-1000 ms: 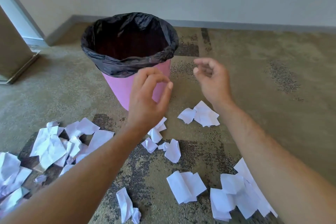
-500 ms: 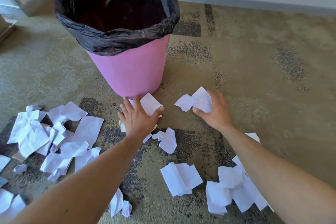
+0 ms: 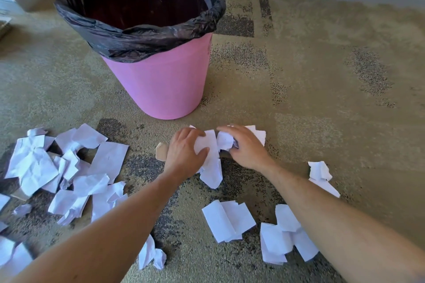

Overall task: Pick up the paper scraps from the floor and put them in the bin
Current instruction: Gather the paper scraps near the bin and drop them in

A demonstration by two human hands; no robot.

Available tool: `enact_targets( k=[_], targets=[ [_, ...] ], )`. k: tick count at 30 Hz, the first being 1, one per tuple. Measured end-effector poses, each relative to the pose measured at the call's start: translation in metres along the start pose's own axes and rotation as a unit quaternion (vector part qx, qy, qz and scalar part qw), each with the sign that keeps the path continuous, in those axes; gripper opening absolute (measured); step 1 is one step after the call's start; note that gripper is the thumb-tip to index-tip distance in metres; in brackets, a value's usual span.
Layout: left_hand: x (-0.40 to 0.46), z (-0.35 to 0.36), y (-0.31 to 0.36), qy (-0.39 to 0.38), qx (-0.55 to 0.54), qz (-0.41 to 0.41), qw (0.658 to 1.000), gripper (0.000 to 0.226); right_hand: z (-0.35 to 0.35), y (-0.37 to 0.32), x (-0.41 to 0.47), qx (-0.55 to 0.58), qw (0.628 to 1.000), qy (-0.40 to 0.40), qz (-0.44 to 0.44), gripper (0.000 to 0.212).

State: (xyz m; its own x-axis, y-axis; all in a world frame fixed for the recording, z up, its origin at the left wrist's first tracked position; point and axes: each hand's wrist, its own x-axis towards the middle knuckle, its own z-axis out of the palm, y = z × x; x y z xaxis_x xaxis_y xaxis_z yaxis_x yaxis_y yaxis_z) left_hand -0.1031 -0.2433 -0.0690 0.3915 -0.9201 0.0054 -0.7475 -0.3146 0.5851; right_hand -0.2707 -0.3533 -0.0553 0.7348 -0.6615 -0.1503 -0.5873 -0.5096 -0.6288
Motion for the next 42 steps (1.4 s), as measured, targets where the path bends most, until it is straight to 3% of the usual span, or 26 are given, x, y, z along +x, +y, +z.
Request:
enact_targets(
  k=[6,8,10,13,15,17,19,22,25,28,30,33,36,40,42],
  targets=[
    [-0.043,-0.009,0.015,-0.093,-0.082,0.082,0.989,0.027,-0.002,-0.032,-0.051,-0.01,0.996,-0.079,-0.037,0.062],
    [-0.055,-0.011,0.013,-0.068,-0.086,0.132,0.985,0.022,-0.001,-0.031,-0.07,-0.003,0.995,-0.092,-0.049,0.064],
    [-0.058,-0.015,0.007,0.004,-0.061,0.164,0.985,0.027,-0.005,-0.025,-0.085,0.011,0.995,-0.091,-0.038,0.067],
    [-0.046,-0.026,-0.008,0.082,-0.003,0.069,0.994,0.042,-0.018,-0.008,-0.097,0.023,1.0,-0.003,-0.002,0.061],
    [-0.036,-0.031,-0.021,0.062,0.023,-0.053,0.996,0.056,-0.023,0.012,-0.095,-0.035,0.994,0.095,0.035,0.057],
    [-0.032,-0.03,-0.03,0.021,0.01,-0.125,0.992,0.071,-0.023,0.03,-0.09,-0.116,0.981,0.111,0.11,0.074],
    [-0.036,-0.024,-0.029,-0.006,0.013,-0.097,0.995,0.077,-0.018,0.039,-0.087,-0.157,0.973,0.06,0.157,0.085],
    [-0.055,-0.009,-0.012,-0.03,-0.017,0.01,0.999,0.07,-0.007,0.03,-0.086,-0.135,0.984,0.002,0.118,0.08],
    [-0.079,0.01,0.003,-0.065,-0.06,0.064,0.994,0.075,0.005,0.011,-0.095,-0.068,0.997,0.0,0.042,0.068],
    [-0.09,0.019,0.014,-0.091,-0.094,0.066,0.989,0.083,0.01,0.0,-0.111,-0.024,1.0,-0.006,0.008,0.055],
    [-0.091,0.018,0.019,-0.096,-0.118,0.06,0.987,0.085,0.006,0.001,-0.125,0.004,0.998,0.058,0.007,0.046],
    [-0.093,0.012,0.02,-0.09,-0.151,0.031,0.984,0.082,-0.012,0.013,-0.153,0.023,0.971,0.22,0.096,0.04],
    [-0.097,0.011,0.018,-0.09,-0.148,0.025,0.985,0.08,-0.026,0.04,-0.188,-0.042,0.918,0.337,0.204,0.047],
    [-0.111,0.017,0.018,-0.097,-0.133,0.03,0.986,0.079,-0.014,0.074,-0.229,-0.074,0.879,0.296,0.366,0.078],
    [-0.118,0.019,0.021,-0.096,-0.129,0.031,0.986,0.081,0.002,0.073,-0.24,-0.067,0.876,0.259,0.401,0.085]
  ],
)
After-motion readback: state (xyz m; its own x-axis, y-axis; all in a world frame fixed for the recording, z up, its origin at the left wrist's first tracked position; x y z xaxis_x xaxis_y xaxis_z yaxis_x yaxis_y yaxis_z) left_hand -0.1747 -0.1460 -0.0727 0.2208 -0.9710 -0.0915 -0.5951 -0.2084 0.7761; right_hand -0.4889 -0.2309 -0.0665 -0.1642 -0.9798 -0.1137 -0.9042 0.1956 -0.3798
